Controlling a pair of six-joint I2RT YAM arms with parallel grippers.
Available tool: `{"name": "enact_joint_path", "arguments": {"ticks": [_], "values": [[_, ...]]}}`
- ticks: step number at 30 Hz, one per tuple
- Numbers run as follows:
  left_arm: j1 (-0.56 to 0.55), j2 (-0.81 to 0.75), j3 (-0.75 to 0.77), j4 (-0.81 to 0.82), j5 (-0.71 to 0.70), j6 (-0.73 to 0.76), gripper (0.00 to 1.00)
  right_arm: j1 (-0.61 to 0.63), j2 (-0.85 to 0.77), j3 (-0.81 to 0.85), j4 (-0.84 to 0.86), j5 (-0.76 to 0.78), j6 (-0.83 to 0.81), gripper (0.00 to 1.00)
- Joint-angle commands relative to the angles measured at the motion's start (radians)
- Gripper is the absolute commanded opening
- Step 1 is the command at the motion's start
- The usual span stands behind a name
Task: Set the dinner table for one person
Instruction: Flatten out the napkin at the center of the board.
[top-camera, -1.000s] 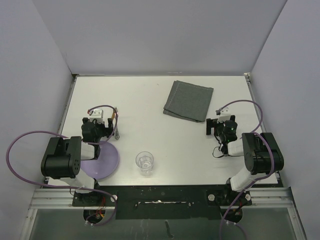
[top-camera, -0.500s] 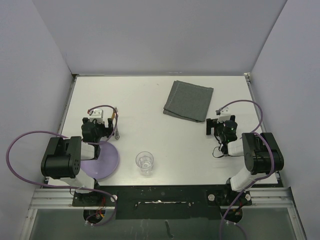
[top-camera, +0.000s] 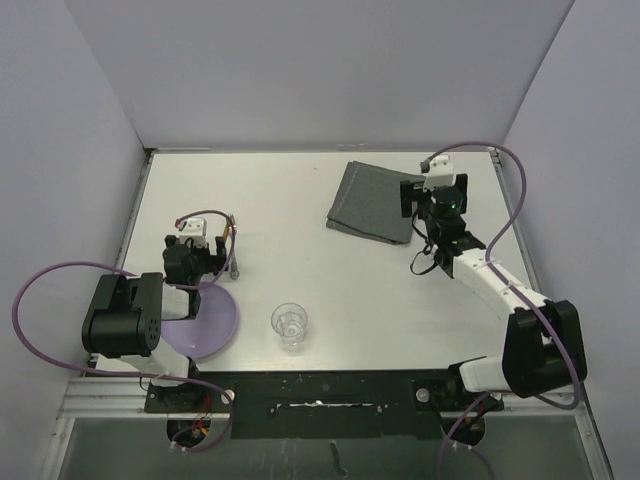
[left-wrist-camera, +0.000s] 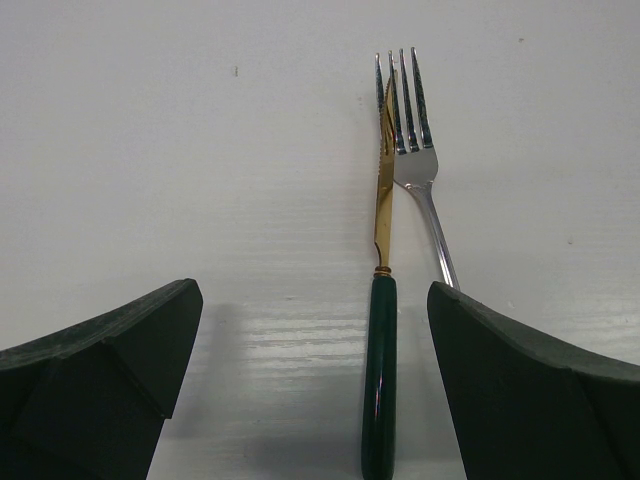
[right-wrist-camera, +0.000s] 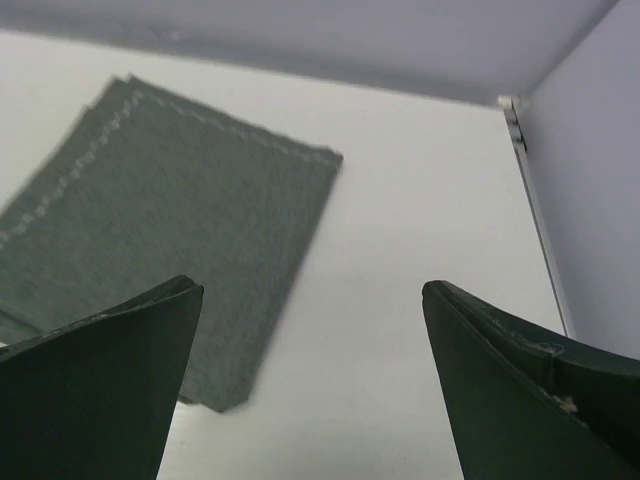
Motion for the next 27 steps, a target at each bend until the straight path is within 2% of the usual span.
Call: {"name": "enact_joint_path", "arguments": {"ticks": [1,4,7,9,17,20,24,27], "values": [[-0.005,0.010,0.028,0.036,0.006,-0.002,0.98,0.007,-0.081,0.230,-0.337,-0.095,0.094,0.98],[-0.005,0.011,0.029,0.036,0.006,-0.002,0.98,0.008,-0.137,0.293,-0.396,-0.249,0.188,0.98],[-0.005,0.010,0.029,0.036,0.006,-0.002,0.98,0.007,-0.221,0.244,-0.338,-0.432,0.220,0.98],[-0.005,0.011,0.028,0.036,0.006,-0.002,0.98,0.009,-0.275,0.214,-0.305,-0.492,0.232,0.98],[-0.005,0.011,0.028,0.036,0.006,-0.001,0.98,0.010,-0.335,0.218,-0.330,-0.530,0.239,0.98],[-0.005,0.011,0.029,0.036,0.006,-0.001,0.98,0.010,-0.303,0.230,-0.322,-0.578,0.260,0.98],[-0.005,0.010,0.029,0.036,0.006,-0.002,0.98,0.013,-0.243,0.338,-0.443,-0.550,0.309,0.98],[-0.005,0.011,0.029,0.036,0.006,-0.001,0.98,0.016,-0.214,0.367,-0.464,-0.608,0.293,0.98]]}}
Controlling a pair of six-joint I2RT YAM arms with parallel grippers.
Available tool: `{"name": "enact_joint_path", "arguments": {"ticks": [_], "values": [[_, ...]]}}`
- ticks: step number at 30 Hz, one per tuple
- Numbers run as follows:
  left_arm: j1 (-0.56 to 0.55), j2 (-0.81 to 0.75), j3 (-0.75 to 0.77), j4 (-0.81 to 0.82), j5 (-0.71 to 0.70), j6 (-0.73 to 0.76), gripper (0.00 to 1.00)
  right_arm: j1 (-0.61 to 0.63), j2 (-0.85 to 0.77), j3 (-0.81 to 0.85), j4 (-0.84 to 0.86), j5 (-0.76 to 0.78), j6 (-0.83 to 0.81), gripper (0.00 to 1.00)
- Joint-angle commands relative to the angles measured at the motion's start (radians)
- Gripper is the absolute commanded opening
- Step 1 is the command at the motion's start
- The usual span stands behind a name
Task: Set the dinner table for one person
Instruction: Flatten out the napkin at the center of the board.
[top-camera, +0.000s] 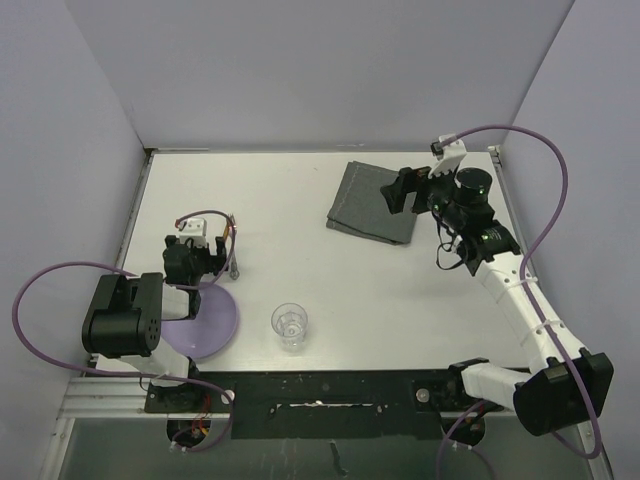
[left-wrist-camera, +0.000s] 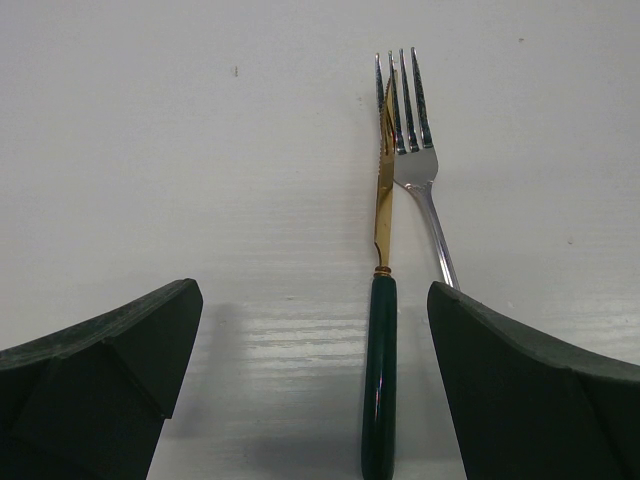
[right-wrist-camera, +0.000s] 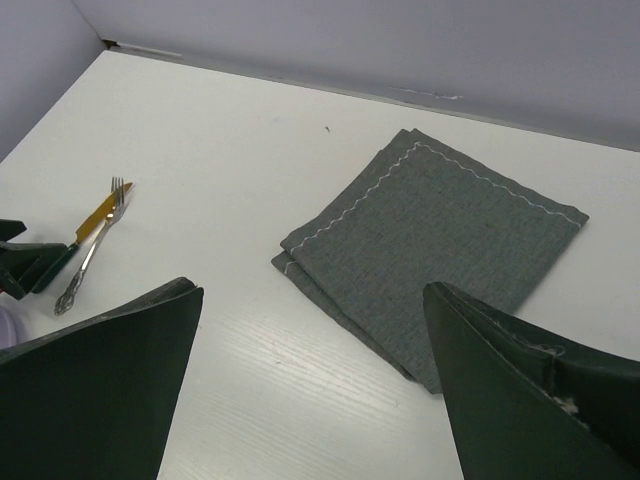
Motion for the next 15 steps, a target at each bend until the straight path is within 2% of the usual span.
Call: {"name": "enact_joint_path", "arguments": {"ticks": [1,6,9,12,15], "values": [[-0.005,0.010,0.029,0.037,0.007,-0.001,0.98,0.007,0.017,0.075,-0.018,-0.081,0.012,0.98],[-0.005,0.011,0.029,0.036,0.007,-0.001,0.98,0.030,0.011,0.110,-0.103,0.077,-0.072,0.98],[-0.005,0.010,0.029,0.036,0.007,-0.002,0.98,0.013,0.041,0.107,-0.097,0.164,-0.072,0.98],[-0.005,0.010,0.029,0.036,0.007,-0.001,0.98,-0.016,0.120,0.135,-0.086,0.170,-0.052,0.98],[-0.005,0.010,0.029,0.037,0.006,-0.001,0.98,-0.015,0.245,0.250,-0.152,0.216,-0.075,0.98]]}}
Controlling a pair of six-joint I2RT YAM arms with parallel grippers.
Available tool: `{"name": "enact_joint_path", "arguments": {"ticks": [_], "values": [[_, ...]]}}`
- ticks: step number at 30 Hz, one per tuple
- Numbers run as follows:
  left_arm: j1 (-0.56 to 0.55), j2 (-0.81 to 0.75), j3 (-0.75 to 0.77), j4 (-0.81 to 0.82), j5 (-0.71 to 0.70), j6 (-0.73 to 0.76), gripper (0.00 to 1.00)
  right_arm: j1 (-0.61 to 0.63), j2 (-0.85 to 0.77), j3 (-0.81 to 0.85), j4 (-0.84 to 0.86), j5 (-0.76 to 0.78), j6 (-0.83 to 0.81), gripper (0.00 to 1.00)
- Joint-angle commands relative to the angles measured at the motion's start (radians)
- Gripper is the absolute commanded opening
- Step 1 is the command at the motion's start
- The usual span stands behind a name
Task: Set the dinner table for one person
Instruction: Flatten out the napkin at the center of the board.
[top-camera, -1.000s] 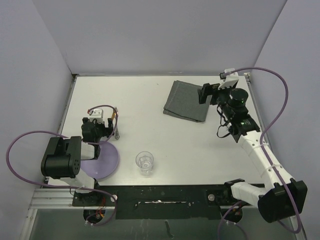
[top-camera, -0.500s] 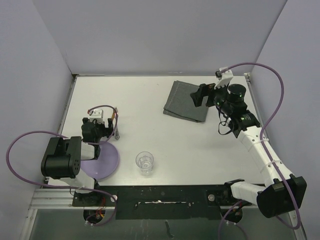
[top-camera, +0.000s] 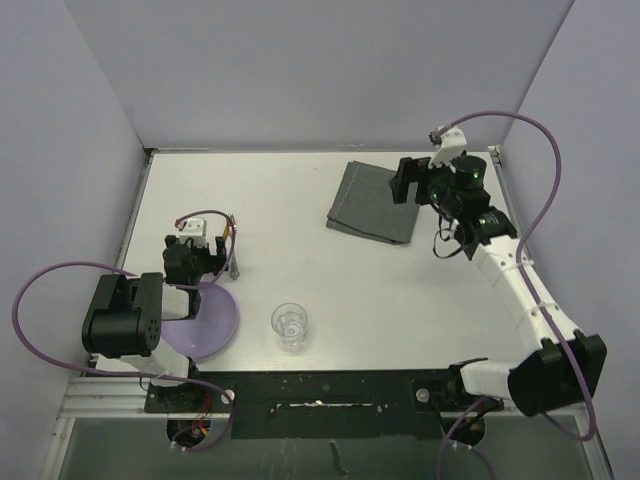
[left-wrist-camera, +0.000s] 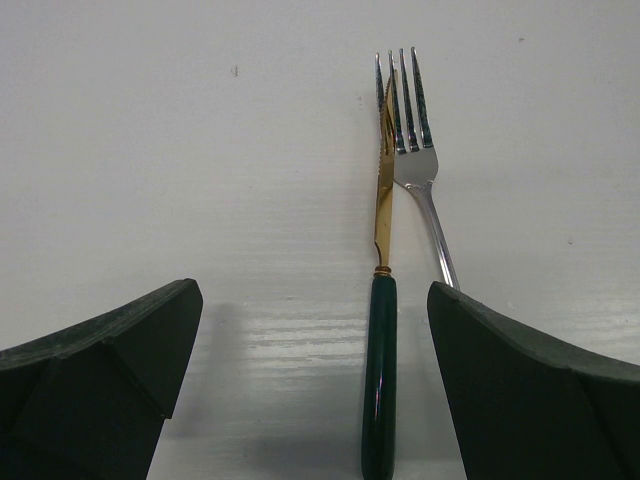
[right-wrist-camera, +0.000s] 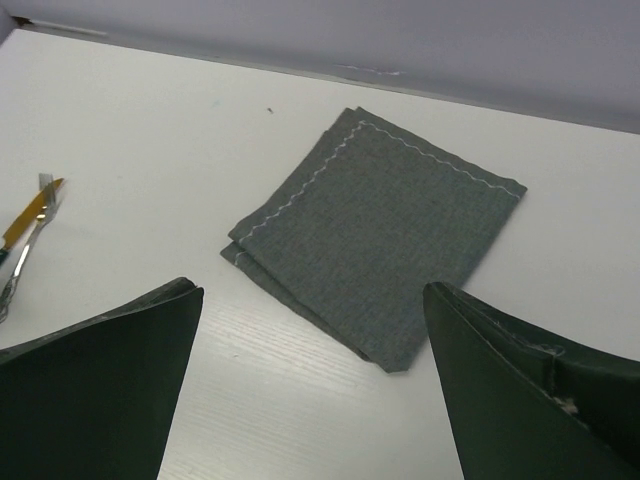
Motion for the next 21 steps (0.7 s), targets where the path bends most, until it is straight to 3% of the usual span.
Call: {"name": "enact_joint_path", "arguments": {"ticks": [1,8,21], "values": [[-0.005,0.010,0.029,0.036,0.006,-0.001,0.98,-0.008,0.156,0.162,-0.057,0.106,-0.038,0.98],[-0.005,0.009,0.029,0.036,0.006,-0.001,0.98,-0.007,0.282,0.342,-0.137,0.189,-0.076,0.98],[-0.004,0.011,0.033,0.030,0.025,0.003,0.98,0.002,0.316,0.418,-0.198,0.206,-0.086,0.98]]}}
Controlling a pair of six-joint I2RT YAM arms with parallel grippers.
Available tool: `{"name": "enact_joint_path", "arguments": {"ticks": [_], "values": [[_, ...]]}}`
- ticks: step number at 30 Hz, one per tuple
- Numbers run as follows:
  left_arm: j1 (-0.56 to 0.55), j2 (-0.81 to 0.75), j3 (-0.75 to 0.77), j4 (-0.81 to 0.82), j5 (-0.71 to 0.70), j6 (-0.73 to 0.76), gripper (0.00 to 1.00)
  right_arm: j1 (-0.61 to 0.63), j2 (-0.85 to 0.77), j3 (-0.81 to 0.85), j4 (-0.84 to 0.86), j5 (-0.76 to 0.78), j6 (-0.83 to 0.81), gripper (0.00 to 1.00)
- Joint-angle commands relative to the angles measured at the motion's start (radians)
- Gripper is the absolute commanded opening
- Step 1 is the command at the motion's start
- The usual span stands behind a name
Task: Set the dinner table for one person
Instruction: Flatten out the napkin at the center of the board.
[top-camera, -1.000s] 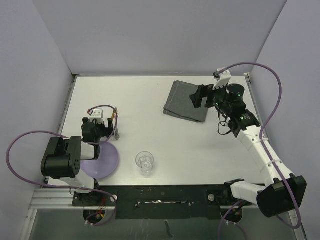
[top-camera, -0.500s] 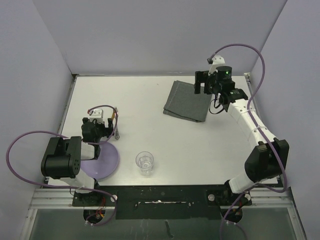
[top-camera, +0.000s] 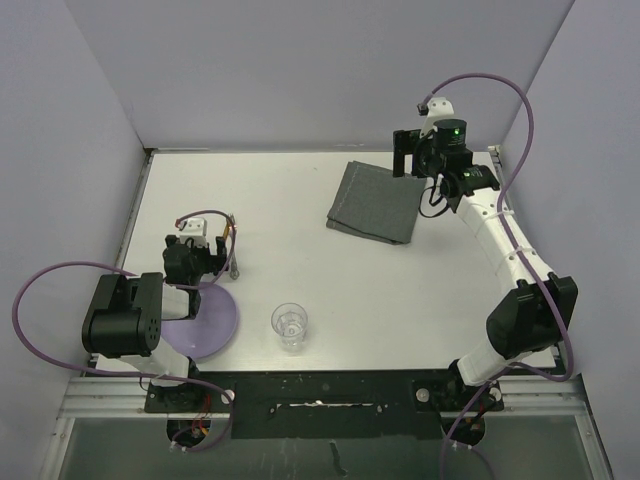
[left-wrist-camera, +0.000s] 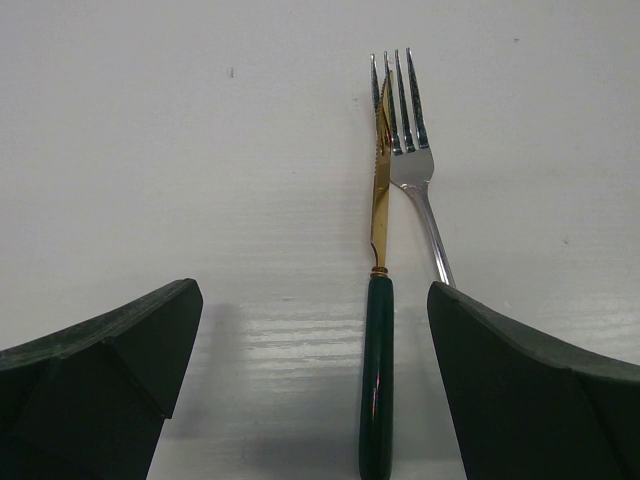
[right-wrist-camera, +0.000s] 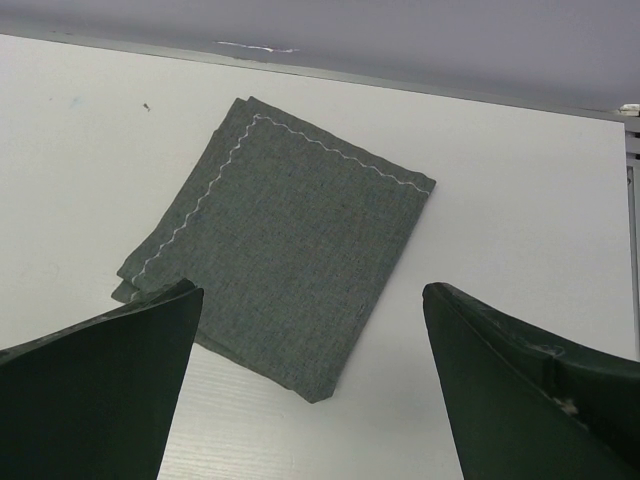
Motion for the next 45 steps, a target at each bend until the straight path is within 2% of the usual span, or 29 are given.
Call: {"name": "enact_joint_path", "arguments": {"ticks": [1,7,9,12,14,16,18,19,23,25,29,33,36,40,43,45], "values": [[-0.004,0.012,0.033,0.030,0.017,0.002,0.98,0.008,-0.006,0.053,-0.009,0.033,-0.017,0.98],[-0.006,0.012,0.033,0.028,0.002,0.005,0.98,0.009,-0.042,0.015,0.003,0.050,-0.013,0.98],[-0.031,-0.002,0.037,0.020,-0.104,-0.001,0.98,0.010,-0.047,0.002,0.004,0.052,-0.012,0.98],[-0.085,-0.165,0.125,-0.271,-0.324,-0.035,0.98,0.017,-0.051,-0.008,-0.004,0.076,-0.022,0.98],[-0.087,-0.265,0.161,-0.345,-0.381,-0.057,0.98,0.021,-0.053,-0.014,-0.004,0.088,-0.025,0.98],[-0.090,-0.383,0.170,-0.400,-0.371,-0.114,0.98,0.024,-0.051,-0.012,-0.003,0.093,-0.021,0.98],[-0.080,-0.517,0.178,-0.470,-0.335,-0.280,0.98,0.035,-0.048,-0.007,-0.008,0.101,-0.019,0.98],[-0.077,-0.583,0.176,-0.494,-0.317,-0.419,0.98,0.044,-0.045,-0.002,-0.012,0.107,-0.023,0.98],[-0.085,-0.776,0.150,-0.453,-0.158,-0.666,0.98,0.076,-0.044,0.015,-0.038,0.147,-0.042,0.98],[-0.090,-0.840,0.154,-0.457,-0.130,-0.727,0.98,0.093,-0.054,0.015,-0.042,0.167,-0.048,0.98],[-0.084,-0.948,0.179,-0.582,-0.118,-0.894,0.98,0.125,-0.081,-0.013,-0.025,0.201,-0.051,0.98],[-0.063,-0.969,0.247,-0.698,-0.013,-1.035,0.98,0.139,-0.088,-0.019,-0.024,0.218,-0.050,0.98],[-0.051,-0.952,0.240,-0.593,0.149,-1.101,0.98,0.150,-0.094,-0.016,-0.039,0.230,-0.057,0.98],[-0.042,-0.870,0.177,-0.268,0.343,-1.210,0.98,0.160,-0.115,-0.022,-0.043,0.244,-0.060,0.98],[-0.037,-0.796,0.131,-0.056,0.414,-1.349,0.98,0.166,-0.129,-0.022,-0.046,0.249,-0.059,0.98],[-0.033,-0.759,0.135,0.029,0.454,-1.390,0.98,0.170,-0.133,-0.023,-0.050,0.255,-0.061,0.98]]}}
